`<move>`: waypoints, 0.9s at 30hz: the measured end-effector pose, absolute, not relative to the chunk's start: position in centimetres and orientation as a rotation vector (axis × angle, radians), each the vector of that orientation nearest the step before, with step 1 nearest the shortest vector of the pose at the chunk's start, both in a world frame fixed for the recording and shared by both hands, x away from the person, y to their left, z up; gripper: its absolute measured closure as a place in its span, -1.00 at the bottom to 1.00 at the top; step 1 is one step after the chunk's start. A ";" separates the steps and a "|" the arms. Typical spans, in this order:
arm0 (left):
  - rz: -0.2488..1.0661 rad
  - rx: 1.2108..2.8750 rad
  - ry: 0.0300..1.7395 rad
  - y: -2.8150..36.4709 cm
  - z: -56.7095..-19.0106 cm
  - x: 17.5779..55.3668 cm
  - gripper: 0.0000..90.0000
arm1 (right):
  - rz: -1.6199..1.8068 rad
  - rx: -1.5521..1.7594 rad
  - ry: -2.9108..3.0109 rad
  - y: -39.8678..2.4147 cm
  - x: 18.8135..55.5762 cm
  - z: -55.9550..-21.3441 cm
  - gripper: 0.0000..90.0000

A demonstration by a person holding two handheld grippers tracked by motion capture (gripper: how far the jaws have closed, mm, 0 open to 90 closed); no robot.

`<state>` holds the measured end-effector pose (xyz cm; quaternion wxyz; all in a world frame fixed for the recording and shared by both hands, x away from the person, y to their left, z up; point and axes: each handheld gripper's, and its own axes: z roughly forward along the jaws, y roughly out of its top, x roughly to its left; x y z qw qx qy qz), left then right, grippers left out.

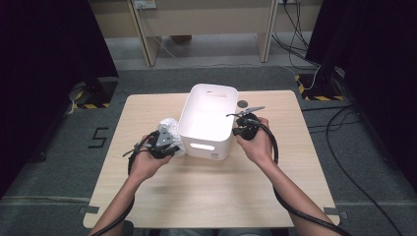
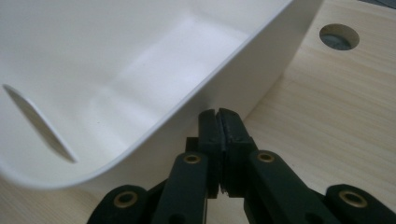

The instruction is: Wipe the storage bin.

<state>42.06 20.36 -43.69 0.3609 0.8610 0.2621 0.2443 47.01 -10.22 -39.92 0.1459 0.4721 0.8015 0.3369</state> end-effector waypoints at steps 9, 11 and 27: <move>0.690 2.213 0.715 19.1 -43.9 40.4 0.65 | 1.100 1.464 2.117 -11.4 47.3 -37.3 0.60; 0.699 2.211 0.720 19.0 -43.9 40.0 0.65 | 1.127 1.489 2.102 -11.2 47.5 -37.1 0.53; 0.671 2.140 0.757 18.1 -43.4 37.4 0.66 | 0.966 1.476 2.166 -8.3 48.3 -38.8 0.56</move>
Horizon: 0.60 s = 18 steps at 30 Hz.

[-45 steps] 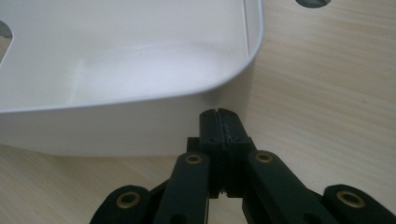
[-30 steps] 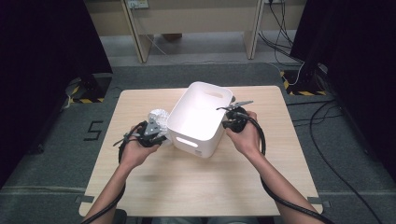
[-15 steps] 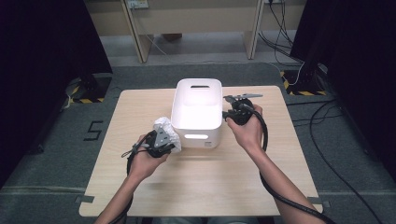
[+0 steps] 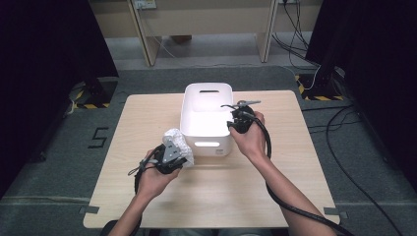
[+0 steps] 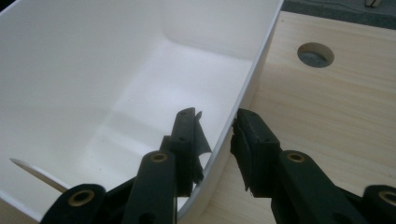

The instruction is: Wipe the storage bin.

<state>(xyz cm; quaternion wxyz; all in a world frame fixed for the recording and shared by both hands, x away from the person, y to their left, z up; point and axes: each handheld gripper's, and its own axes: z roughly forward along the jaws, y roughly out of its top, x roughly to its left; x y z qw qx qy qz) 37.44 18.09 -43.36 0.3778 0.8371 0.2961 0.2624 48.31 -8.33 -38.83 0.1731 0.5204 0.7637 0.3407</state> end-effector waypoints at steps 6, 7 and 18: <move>0.676 2.127 0.787 17.6 -43.2 37.1 0.65 | 0.926 1.503 2.194 -8.0 47.6 -39.4 0.69; 0.671 2.129 0.806 17.4 -43.2 36.9 0.65 | 0.916 1.491 2.194 -7.9 47.2 -39.3 0.67; 0.696 2.123 0.833 17.5 -43.1 37.0 0.65 | 0.894 1.478 2.184 -7.9 44.1 -37.8 0.61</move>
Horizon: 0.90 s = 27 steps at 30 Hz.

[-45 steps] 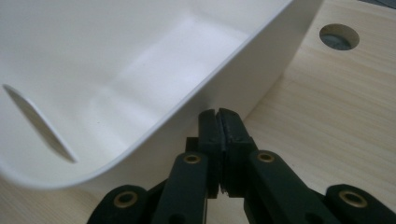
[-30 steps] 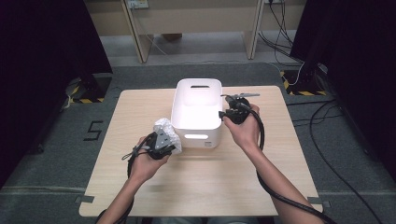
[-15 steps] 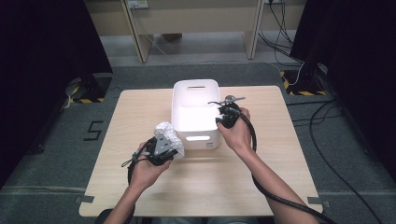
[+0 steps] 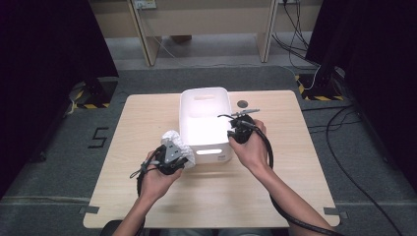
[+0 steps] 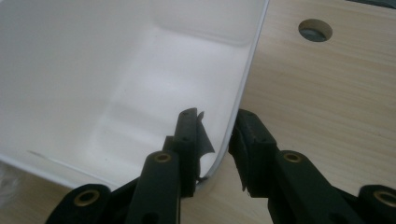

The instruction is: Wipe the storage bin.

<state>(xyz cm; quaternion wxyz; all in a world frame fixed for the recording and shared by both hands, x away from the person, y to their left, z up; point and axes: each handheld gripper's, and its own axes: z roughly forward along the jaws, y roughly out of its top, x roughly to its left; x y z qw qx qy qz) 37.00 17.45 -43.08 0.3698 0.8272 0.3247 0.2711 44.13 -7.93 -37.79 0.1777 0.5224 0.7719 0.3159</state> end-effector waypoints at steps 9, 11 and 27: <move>0.690 2.118 0.825 17.5 -43.0 36.4 0.65 | 0.980 1.542 2.187 -9.1 44.5 -37.7 0.59; 0.673 2.121 0.824 17.3 -43.0 36.0 0.65 | 0.991 1.542 2.198 -9.1 44.7 -38.0 0.61; 0.676 2.114 0.820 17.0 -43.2 37.1 0.66 | 0.948 1.446 2.194 -8.5 44.2 -37.9 0.65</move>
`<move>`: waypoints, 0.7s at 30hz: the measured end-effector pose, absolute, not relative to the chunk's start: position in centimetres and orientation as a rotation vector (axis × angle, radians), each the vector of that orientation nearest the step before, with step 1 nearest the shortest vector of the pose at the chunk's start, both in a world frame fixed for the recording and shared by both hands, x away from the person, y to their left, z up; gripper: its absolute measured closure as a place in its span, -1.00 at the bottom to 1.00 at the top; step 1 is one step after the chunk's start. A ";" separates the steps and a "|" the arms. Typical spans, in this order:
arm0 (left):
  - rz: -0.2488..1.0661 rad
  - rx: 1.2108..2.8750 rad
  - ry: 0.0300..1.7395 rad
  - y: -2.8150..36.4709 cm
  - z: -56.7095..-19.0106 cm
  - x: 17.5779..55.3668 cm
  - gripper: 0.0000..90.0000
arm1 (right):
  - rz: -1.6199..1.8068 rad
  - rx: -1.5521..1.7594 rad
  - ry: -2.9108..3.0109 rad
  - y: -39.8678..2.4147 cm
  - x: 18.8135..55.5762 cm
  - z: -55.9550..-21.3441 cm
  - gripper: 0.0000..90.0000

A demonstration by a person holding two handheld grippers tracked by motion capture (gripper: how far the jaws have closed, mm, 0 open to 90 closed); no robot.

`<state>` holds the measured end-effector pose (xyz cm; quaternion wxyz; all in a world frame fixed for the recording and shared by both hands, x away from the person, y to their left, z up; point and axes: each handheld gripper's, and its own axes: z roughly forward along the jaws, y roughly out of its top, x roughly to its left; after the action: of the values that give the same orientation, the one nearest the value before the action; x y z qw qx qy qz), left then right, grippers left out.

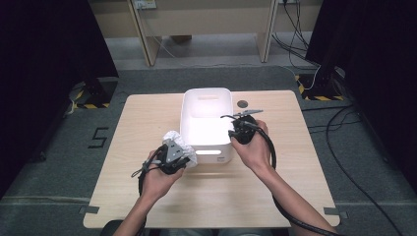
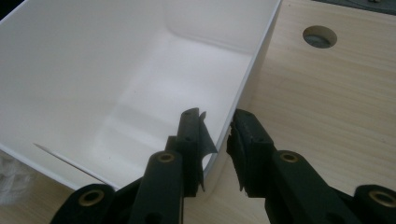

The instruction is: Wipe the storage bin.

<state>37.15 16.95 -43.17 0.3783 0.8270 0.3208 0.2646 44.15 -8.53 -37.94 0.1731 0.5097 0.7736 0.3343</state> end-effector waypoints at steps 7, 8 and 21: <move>0.677 2.128 0.822 17.0 -43.9 37.2 0.66 | 0.957 1.445 2.198 -8.6 44.2 -38.0 0.65; 0.685 2.129 0.809 17.0 -44.2 37.3 0.66 | 0.957 1.446 2.197 -8.6 44.2 -38.0 0.65; 0.677 2.174 0.805 16.7 -45.6 37.4 0.66 | 0.960 1.440 2.198 -8.6 44.2 -38.0 0.65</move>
<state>37.44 16.69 -45.59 0.3553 0.8415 0.3116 0.2619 44.19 -8.61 -37.99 0.1712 0.5072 0.7740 0.3382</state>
